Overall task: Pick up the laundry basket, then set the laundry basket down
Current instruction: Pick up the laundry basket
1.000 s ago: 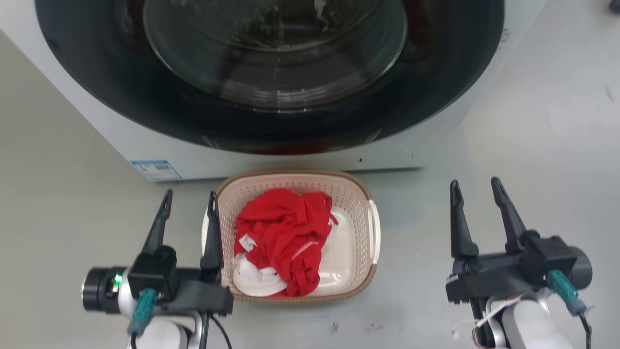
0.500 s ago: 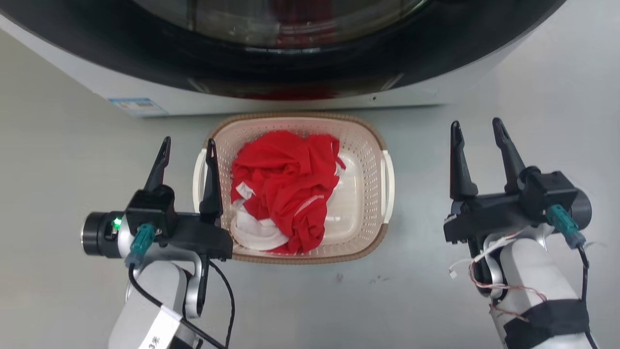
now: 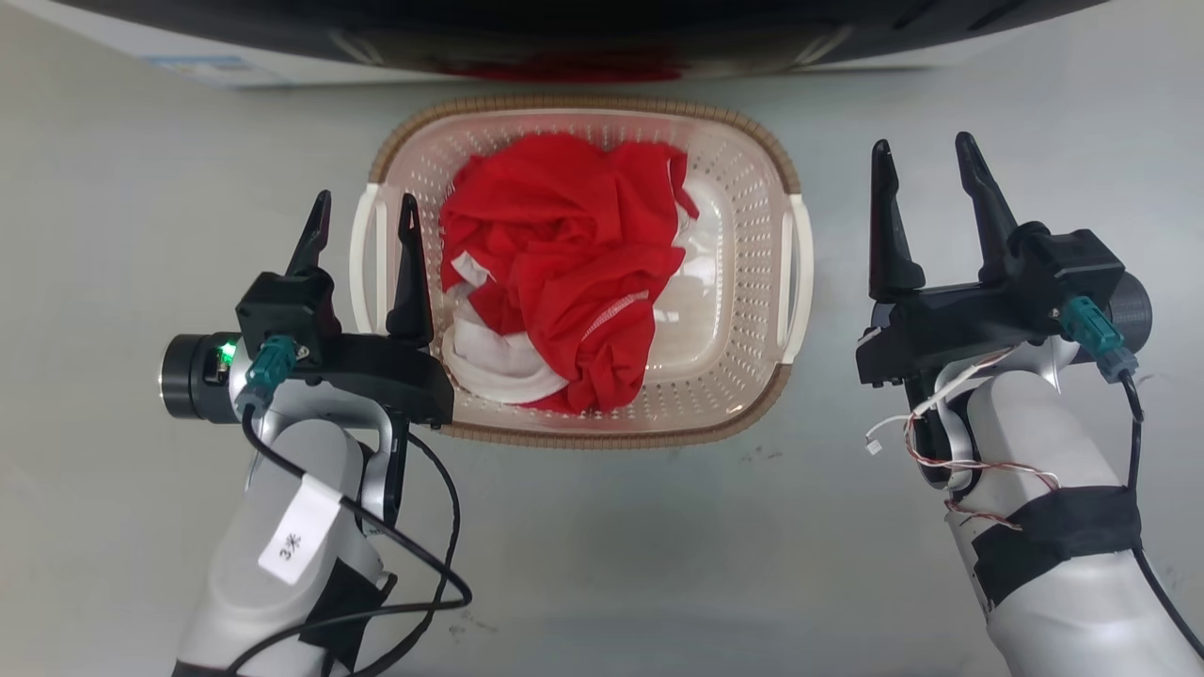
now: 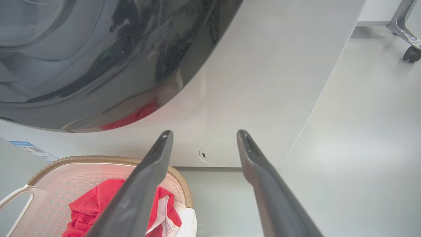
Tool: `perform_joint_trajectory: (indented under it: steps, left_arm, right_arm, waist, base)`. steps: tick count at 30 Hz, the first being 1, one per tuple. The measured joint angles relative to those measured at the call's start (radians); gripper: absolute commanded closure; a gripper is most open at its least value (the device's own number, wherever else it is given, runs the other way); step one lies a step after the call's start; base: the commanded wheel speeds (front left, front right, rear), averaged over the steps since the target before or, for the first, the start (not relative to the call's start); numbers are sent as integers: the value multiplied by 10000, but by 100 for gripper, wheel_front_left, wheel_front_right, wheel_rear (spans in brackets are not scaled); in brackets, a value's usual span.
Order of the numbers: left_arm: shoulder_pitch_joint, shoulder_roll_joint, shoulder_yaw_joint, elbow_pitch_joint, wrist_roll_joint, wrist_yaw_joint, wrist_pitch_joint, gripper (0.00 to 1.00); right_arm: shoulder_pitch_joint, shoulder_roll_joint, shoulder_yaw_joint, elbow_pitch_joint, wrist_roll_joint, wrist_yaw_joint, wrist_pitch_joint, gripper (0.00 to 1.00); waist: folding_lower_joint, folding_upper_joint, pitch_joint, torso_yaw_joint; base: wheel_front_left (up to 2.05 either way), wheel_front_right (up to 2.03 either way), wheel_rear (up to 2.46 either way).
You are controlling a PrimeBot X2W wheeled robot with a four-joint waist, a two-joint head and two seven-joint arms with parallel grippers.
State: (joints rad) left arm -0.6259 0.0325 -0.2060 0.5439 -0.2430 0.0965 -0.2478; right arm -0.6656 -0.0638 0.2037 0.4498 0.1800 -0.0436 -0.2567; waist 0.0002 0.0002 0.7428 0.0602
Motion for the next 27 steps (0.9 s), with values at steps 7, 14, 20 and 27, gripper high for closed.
perform_joint_trajectory:
  steps: [7,14,20,27]
  left_arm:
    - [-602,-10,-17,1051,-167,2,-2,0]
    - [-941,-15,17,1906,-236,2,-4,0]
    - [-1315,-25,27,2520,-483,0,-4,0]
    - [-1724,-33,4,3116,-633,-13,-4,0]
  right_arm:
    - [-424,-6,280,777,59,42,2,0]
    - [-669,-17,798,1099,320,86,2,0]
    - [-876,-19,1292,1246,740,-8,0,0]
    - [-1080,-23,1553,1588,1020,-194,0,0]
  waist:
    - [-1,-1,878,121]
    - [-1,-1,1314,189]
    - [-1,-1,1568,224]
    - [-1,-2,1846,251]
  base:
    - [0,0,0]
    - [0,0,0]
    - [0,0,0]
    - [0,0,0]
